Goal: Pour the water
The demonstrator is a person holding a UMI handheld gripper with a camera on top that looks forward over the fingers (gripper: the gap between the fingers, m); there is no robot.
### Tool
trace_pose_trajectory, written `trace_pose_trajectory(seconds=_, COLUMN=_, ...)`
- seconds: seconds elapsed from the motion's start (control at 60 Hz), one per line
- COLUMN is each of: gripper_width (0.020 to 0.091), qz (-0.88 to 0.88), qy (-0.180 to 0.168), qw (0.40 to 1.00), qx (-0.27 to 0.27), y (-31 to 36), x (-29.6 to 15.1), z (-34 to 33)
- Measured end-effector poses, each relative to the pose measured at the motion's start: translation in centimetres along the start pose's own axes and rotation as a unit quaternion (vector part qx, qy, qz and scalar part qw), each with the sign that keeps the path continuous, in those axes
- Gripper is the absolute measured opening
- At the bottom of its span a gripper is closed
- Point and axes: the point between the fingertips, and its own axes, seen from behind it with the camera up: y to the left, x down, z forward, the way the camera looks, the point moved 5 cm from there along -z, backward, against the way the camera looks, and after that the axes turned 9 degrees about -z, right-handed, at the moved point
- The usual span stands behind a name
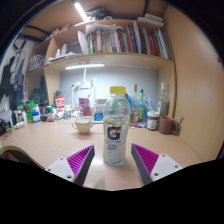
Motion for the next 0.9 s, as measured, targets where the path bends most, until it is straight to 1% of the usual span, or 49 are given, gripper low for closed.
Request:
trace_pose_trajectory(seconds=0.117, gripper_width=0.0818, qz=-0.013, qy=0.005, qw=1.0, qx=0.007, y=-0.9, x=0.7, z=3.1)
trace_pose_trajectory(seconds=0.25, gripper_width=0.0818, qz=0.003, qy=-0.008, qw=1.0, qx=0.016, y=-1.5, x=0.0, z=5.4)
trace_pose_trajectory(seconds=0.317, gripper_width=0.0809, qz=0.006, qy=-0.018, qw=1.0, qx=0.02, y=-1.8, x=-0.8, z=6.6)
trace_pose_trajectory(seconds=0.333, gripper_width=0.0817, qz=0.007, qy=-0.021, qw=1.0, qx=0.021, y=-1.8, x=-1.0, z=7.0)
trace_pose_trajectory(seconds=0.4, gripper_width=0.0814, qz=0.007, qy=-0.036, qw=0.999, qx=0.028, y=-2.5, x=-2.1, z=8.4)
trace_pose_trajectory(seconds=0.483, gripper_width=0.0805, qz=0.004, qy=-0.04, qw=0.999, qx=0.032, y=-2.4, x=-2.4, z=9.7)
trace_pose_trajectory(seconds=0.533, gripper_width=0.0771, qz=0.0, qy=-0.043, qw=0.999, qx=0.029, y=-2.2, x=-2.5, z=10.6)
trace_pose_trajectory(seconds=0.55, gripper_width=0.0745, qz=-0.001, qy=-0.045, qw=0.999, qx=0.027, y=-2.1, x=-2.6, z=10.8)
trace_pose_trajectory(seconds=0.6, gripper_width=0.0585, qz=0.0, qy=-0.05, qw=0.999, qx=0.018, y=-1.9, x=-2.7, z=11.6)
trace_pose_trajectory(seconds=0.633, gripper_width=0.0586, qz=0.004, qy=-0.053, qw=0.998, qx=0.021, y=-1.9, x=-2.7, z=11.9)
trace_pose_trajectory(seconds=0.717, gripper_width=0.0543, qz=0.012, qy=-0.068, qw=0.997, qx=0.038, y=-2.4, x=-3.0, z=12.2)
trace_pose_trajectory(seconds=0.733, gripper_width=0.054, qz=0.019, qy=-0.068, qw=0.997, qx=0.039, y=-2.4, x=-3.0, z=12.2)
trace_pose_trajectory(seconds=0.817, gripper_width=0.0485, qz=0.021, qy=-0.066, qw=0.997, qx=0.033, y=-2.2, x=-3.0, z=12.6)
trace_pose_trajectory(seconds=0.85, gripper_width=0.0481, qz=0.021, qy=-0.065, qw=0.997, qx=0.034, y=-2.0, x=-2.9, z=12.9)
trace_pose_trajectory(seconds=0.867, gripper_width=0.0466, qz=0.02, qy=-0.064, qw=0.997, qx=0.033, y=-2.1, x=-3.0, z=13.0)
trace_pose_trajectory(seconds=0.9, gripper_width=0.0466, qz=0.019, qy=-0.06, qw=0.997, qx=0.033, y=-2.2, x=-3.1, z=13.2)
